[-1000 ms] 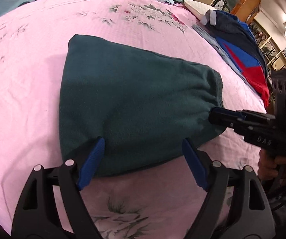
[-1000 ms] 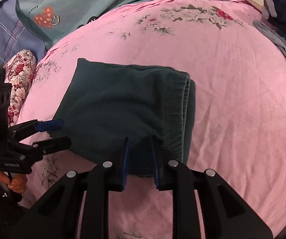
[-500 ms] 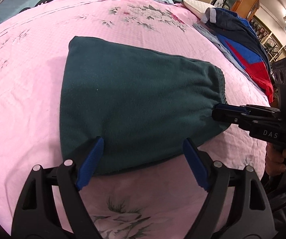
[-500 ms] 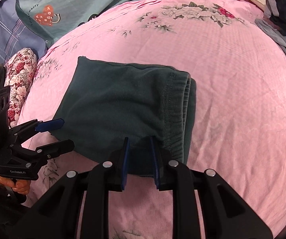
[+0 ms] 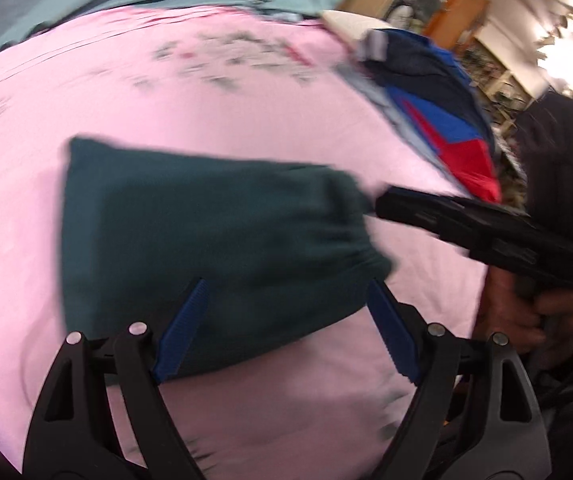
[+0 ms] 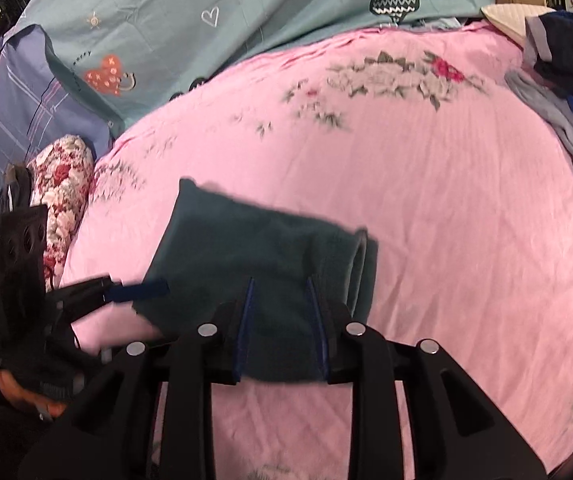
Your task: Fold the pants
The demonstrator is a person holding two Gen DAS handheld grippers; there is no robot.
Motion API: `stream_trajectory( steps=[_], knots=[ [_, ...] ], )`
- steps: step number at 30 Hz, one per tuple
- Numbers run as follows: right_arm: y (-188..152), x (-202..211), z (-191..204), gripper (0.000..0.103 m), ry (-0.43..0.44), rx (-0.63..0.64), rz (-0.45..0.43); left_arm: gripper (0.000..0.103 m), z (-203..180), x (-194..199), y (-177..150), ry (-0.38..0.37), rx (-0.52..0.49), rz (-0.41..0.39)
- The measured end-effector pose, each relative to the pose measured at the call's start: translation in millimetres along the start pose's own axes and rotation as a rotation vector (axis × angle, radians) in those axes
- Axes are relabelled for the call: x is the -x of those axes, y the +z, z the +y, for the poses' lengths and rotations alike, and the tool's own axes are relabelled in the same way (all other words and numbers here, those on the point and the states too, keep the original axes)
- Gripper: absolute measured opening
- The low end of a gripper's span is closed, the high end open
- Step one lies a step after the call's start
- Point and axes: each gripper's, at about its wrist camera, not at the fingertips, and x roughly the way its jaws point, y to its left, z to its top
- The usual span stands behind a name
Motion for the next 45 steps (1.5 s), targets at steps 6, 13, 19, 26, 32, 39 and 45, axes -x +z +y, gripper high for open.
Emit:
stream_trajectory(
  steps=[6, 13, 19, 26, 32, 39, 45],
  knots=[
    [16, -51, -38, 0.007, 0.008, -0.053, 0.107, 0.083, -28, -59, 0, -0.102, 0.0, 0.136],
    [11, -57, -52, 0.0, 0.05, -0.085, 0.11, 0.084, -45, -73, -14, -0.025, -0.131, 0.137],
    [24, -35, -22, 0.009, 0.003, -0.006, 0.128, 0.084, -39, -30, -9, -0.005, -0.118, 0.065],
    [54, -64, 62, 0.01, 0.174, 0.12, 0.131, 0.084, 71, 33, -29, 0.118, 0.217, -0.052],
    [63, -150, 125, 0.01, 0.242, 0.197, 0.248, 0.084, 97, 29, -53, 0.132, 0.278, -0.032],
    [62, -218, 83, 0.001, 0.215, 0.019, 0.322, 0.085, 104, 25, -59, 0.099, 0.262, -0.036],
    [76, -155, 65, 0.016, 0.21, -0.016, 0.248, 0.085, 100, 27, -57, 0.115, 0.217, -0.017]
  ],
)
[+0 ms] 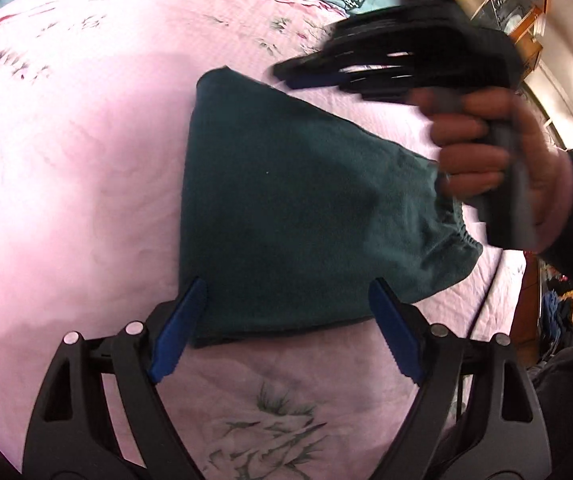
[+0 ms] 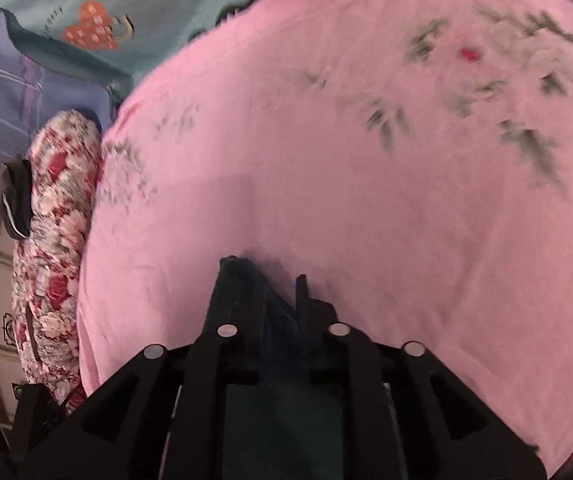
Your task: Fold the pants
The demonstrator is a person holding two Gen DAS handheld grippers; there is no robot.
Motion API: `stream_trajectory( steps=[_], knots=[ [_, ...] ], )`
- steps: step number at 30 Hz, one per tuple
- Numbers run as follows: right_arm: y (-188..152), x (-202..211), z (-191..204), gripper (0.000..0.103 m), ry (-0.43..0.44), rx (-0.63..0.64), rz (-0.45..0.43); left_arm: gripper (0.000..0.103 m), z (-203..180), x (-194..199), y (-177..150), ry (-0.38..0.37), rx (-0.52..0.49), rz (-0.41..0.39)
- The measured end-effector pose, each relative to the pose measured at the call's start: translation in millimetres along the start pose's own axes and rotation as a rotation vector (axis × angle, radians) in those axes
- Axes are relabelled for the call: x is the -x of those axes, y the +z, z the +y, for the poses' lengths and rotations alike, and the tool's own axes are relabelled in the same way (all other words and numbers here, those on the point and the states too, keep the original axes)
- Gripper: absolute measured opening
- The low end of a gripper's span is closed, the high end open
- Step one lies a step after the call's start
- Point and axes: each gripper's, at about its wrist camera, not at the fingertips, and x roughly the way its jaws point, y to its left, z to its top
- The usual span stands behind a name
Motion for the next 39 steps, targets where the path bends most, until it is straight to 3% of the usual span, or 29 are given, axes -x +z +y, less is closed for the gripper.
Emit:
stream_trajectory(
  steps=[1, 3, 7, 9, 13, 16, 20, 24, 28, 34, 39],
  knots=[
    [-3, 26, -7, 0.02, 0.004, -0.015, -0.038, 0.085, 0, 3, 1, 0.002, 0.003, 0.001],
    [-8, 68, -19, 0.043, -0.048, -0.035, -0.108, 0.085, -4, 13, 6, -0.011, 0.005, -0.027],
    [-46, 140, -54, 0.046, -0.146, -0.124, -0.202, 0.085, -26, 24, 19, -0.055, -0.058, -0.063],
    [-66, 158, -70, 0.057, -0.172, -0.183, -0.22, 0.086, -46, 19, 28, -0.082, -0.105, -0.064],
    [-109, 179, -93, 0.058, -0.171, -0.302, -0.243, 0.087, -103, -14, 51, -0.062, -0.184, -0.042],
    [-130, 184, -100, 0.058, -0.163, -0.338, -0.258, 0.087, -123, -39, 56, 0.006, -0.179, 0.015],
    [-139, 183, -96, 0.058, -0.176, -0.277, -0.253, 0.087, -145, -74, 40, 0.107, -0.18, 0.131],
    [-139, 175, -91, 0.058, -0.186, -0.156, -0.233, 0.091, -156, -80, 30, 0.189, -0.215, 0.098],
    [-124, 157, -103, 0.058, -0.144, -0.105, -0.209, 0.093, -157, -83, 30, 0.201, -0.21, 0.092],
    [-88, 116, -124, 0.058, -0.053, -0.011, -0.08, 0.094, -161, -85, 29, 0.216, -0.206, 0.056],
    [-76, 95, -131, 0.058, 0.006, 0.019, -0.007, 0.095, -160, -85, 26, 0.222, -0.196, 0.04]
  ],
)
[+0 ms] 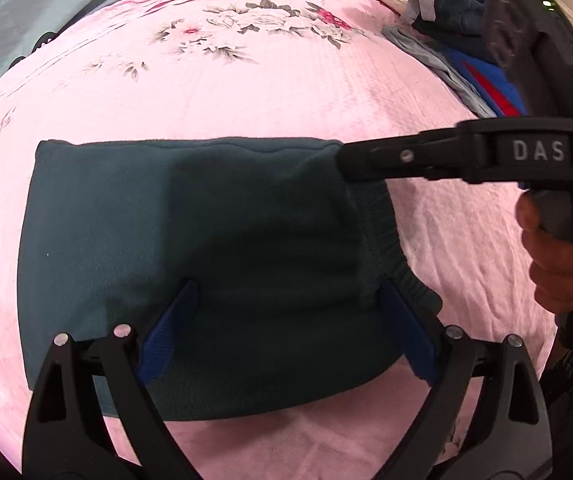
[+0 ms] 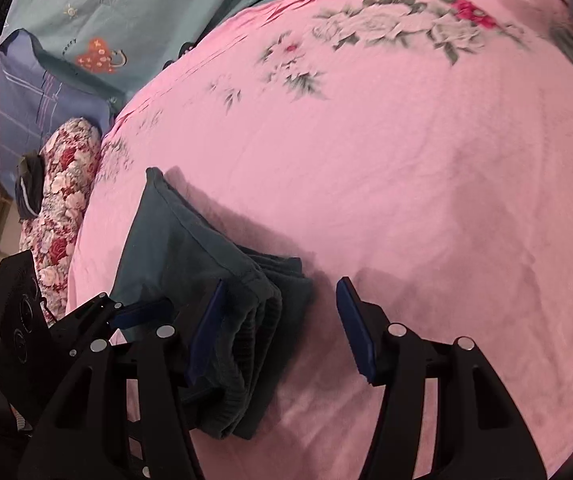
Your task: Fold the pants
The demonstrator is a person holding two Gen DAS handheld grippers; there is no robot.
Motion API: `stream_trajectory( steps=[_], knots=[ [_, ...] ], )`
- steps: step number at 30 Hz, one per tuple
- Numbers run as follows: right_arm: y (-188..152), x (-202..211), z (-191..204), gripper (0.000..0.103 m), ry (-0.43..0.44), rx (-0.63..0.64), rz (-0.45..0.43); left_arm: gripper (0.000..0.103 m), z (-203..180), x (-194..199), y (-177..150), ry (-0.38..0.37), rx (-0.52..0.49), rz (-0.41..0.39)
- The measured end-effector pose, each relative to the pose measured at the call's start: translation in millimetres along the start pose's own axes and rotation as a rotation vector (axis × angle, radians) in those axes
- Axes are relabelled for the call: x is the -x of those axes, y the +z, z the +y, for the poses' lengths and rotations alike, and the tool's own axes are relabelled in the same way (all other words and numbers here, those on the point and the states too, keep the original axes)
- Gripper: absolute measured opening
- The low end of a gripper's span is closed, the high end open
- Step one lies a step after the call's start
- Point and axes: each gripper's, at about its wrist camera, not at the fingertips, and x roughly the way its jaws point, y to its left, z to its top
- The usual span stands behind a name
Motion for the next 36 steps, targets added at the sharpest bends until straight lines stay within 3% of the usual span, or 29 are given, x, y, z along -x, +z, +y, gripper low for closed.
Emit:
stream_trajectory(
  steps=[4, 6, 13, 18, 20, 25, 28, 30, 31, 33, 36],
  knots=[
    [-1, -12, 2, 0.058, 0.067, -0.004, 0.062, 0.095, 0, 0, -1, 0.004, 0.005, -0.007],
    [-2, -14, 4, 0.069, 0.09, 0.017, 0.054, 0.095, 1, -1, -1, 0.007, 0.008, 0.0],
    [0, -14, -2, 0.072, 0.121, -0.027, 0.041, 0.095, 1, -3, 1, 0.008, 0.006, 0.009],
    [3, -20, -2, 0.097, 0.208, -0.062, 0.042, 0.095, 2, -5, 2, 0.007, 0.002, 0.015],
    [6, -24, 5, 0.102, 0.186, -0.063, 0.051, 0.095, 2, -5, 2, 0.004, 0.001, 0.016],
    [6, -25, 9, 0.102, 0.15, -0.051, 0.05, 0.096, 3, -6, 4, -0.001, -0.005, 0.019],
    [5, -23, 10, 0.093, 0.091, -0.051, 0.047, 0.096, 4, -6, 5, -0.004, -0.008, 0.02],
    [4, -21, 6, 0.073, 0.055, -0.056, 0.044, 0.097, 4, -6, 5, -0.005, -0.01, 0.018],
    [4, -19, 4, 0.069, 0.029, -0.058, 0.044, 0.097, 4, -6, 6, -0.005, -0.01, 0.017],
    [3, -18, 0, 0.047, -0.007, -0.062, 0.047, 0.097, 4, -6, 5, -0.006, -0.012, 0.011],
    [3, -18, 4, 0.045, -0.038, -0.066, 0.053, 0.098, 4, -6, 3, -0.007, -0.015, -0.003]
  ],
)
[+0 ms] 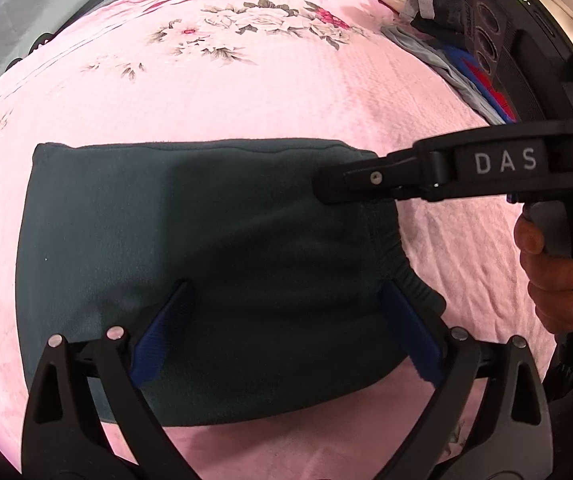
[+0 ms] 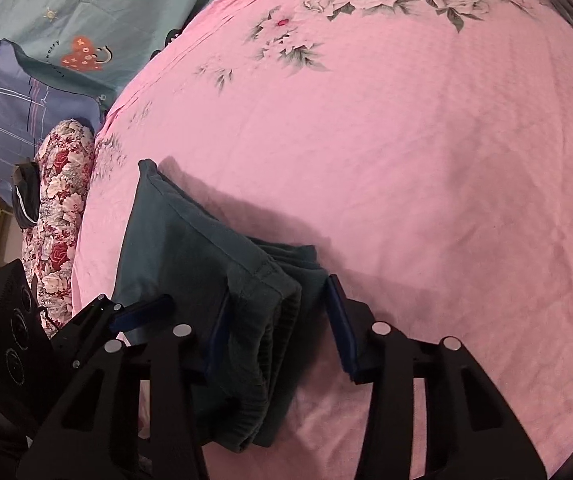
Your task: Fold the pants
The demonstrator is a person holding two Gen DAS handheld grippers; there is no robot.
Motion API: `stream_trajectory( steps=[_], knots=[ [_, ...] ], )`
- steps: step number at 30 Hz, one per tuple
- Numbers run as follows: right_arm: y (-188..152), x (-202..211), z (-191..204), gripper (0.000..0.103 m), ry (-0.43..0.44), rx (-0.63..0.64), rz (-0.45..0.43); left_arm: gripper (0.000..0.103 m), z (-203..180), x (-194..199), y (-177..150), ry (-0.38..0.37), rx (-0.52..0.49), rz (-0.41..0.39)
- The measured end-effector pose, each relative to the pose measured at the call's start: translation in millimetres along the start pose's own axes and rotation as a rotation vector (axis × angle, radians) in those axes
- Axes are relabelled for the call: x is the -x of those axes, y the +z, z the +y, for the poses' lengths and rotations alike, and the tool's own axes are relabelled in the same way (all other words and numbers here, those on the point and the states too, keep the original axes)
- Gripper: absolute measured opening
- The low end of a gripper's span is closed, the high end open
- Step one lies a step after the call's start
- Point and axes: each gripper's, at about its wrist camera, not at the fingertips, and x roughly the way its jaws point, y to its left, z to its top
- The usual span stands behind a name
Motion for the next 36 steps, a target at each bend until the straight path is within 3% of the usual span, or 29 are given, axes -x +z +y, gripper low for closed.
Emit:
stream_trajectory(
  steps=[3, 6, 10, 11, 12, 13, 16, 18, 20, 23, 26, 28, 30, 32, 36],
  knots=[
    [-2, 7, 10, 0.041, 0.015, 0.02, -0.026, 0.098, 0, 2, -2, -0.002, 0.0, -0.007],
    [-8, 16, 18, 0.041, 0.092, 0.06, -0.065, 0.098, 1, 3, -3, -0.002, -0.002, -0.013],
    [-8, 9, -4, 0.044, 0.108, -0.032, -0.06, 0.098, 1, 3, -4, -0.001, -0.002, -0.015],
    [-8, 8, -8, 0.047, 0.119, -0.05, -0.056, 0.098, 1, 3, -4, -0.001, -0.002, -0.015],
    [-9, 6, -13, 0.058, 0.124, -0.068, -0.054, 0.098, 1, 3, -4, -0.001, -0.002, -0.015],
    [-9, 6, -15, 0.059, 0.143, -0.07, -0.064, 0.098, 1, 2, -4, 0.0, -0.002, -0.013],
    [-11, 6, -25, 0.06, 0.219, -0.112, -0.073, 0.098, 1, 2, -5, 0.001, -0.002, -0.013],
    [-12, -2, -21, 0.06, 0.386, -0.152, 0.003, 0.098, 1, 3, -5, 0.002, -0.002, -0.015],
    [-13, 2, -7, 0.06, 0.434, -0.081, -0.009, 0.098, 1, 3, -5, 0.004, -0.002, -0.013],
    [-9, -3, -16, 0.06, 0.312, -0.113, -0.033, 0.098, 1, 3, -5, 0.005, -0.003, -0.013],
    [-4, -6, -26, 0.055, 0.331, -0.164, -0.048, 0.098, 1, 2, -5, 0.007, -0.004, -0.008],
    [-2, -7, -17, 0.055, 0.291, -0.114, -0.044, 0.098, 2, 1, -3, 0.006, -0.004, -0.008],
    [-2, -11, -13, 0.042, 0.249, -0.102, -0.036, 0.099, 2, 0, -2, 0.006, -0.004, -0.006],
    [-2, -12, -14, 0.035, 0.229, -0.121, -0.03, 0.099, 2, 0, -2, 0.005, -0.005, -0.006],
    [-2, -6, 2, 0.031, 0.113, -0.044, -0.038, 0.098, 7, 11, 1, 0.021, -0.008, -0.004]
  ],
)
